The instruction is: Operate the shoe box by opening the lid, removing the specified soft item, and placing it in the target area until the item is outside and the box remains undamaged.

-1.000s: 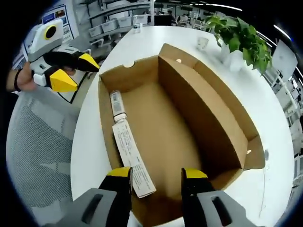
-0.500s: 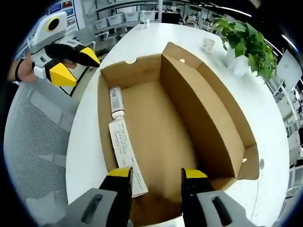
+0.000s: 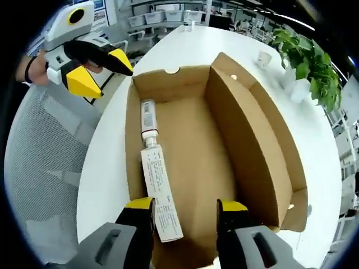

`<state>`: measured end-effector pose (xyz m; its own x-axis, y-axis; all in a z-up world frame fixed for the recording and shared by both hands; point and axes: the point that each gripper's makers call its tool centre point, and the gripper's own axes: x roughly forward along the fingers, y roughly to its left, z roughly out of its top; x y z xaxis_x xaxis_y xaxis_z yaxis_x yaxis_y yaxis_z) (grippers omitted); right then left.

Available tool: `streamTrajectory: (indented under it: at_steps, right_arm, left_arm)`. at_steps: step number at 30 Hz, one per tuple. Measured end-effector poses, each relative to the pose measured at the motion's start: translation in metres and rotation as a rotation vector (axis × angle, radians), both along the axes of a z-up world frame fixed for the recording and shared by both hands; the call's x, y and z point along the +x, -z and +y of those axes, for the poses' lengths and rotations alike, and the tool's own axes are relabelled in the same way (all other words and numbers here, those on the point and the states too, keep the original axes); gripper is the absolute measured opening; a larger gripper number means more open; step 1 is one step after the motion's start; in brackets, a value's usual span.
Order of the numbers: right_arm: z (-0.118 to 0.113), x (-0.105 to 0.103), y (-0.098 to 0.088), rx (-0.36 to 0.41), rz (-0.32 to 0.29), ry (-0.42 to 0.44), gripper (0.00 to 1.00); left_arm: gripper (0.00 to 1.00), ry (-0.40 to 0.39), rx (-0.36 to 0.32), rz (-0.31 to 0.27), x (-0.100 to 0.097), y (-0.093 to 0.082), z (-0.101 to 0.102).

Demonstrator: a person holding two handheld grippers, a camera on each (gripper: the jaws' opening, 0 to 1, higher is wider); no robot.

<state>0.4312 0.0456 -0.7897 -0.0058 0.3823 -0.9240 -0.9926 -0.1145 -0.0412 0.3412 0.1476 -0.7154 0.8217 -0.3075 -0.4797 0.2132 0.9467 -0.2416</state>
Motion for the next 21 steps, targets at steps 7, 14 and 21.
streamTrajectory:
  at_steps: [7, 14, 21]
  right_arm:
    - [-0.006, 0.004, -0.001, -0.021, -0.013, 0.014, 0.36]
    - [0.007, -0.014, 0.003, -0.022, 0.000, -0.051, 0.35]
    - [0.013, -0.015, 0.016, -0.058, -0.005, -0.056, 0.28]
  left_arm:
    - [0.29, -0.001, -0.002, -0.004, 0.000, -0.001, 0.000]
    - [0.29, -0.004, -0.008, -0.005, 0.001, -0.001, 0.000]
    - [0.29, -0.006, -0.008, -0.005, 0.001, -0.001, 0.001]
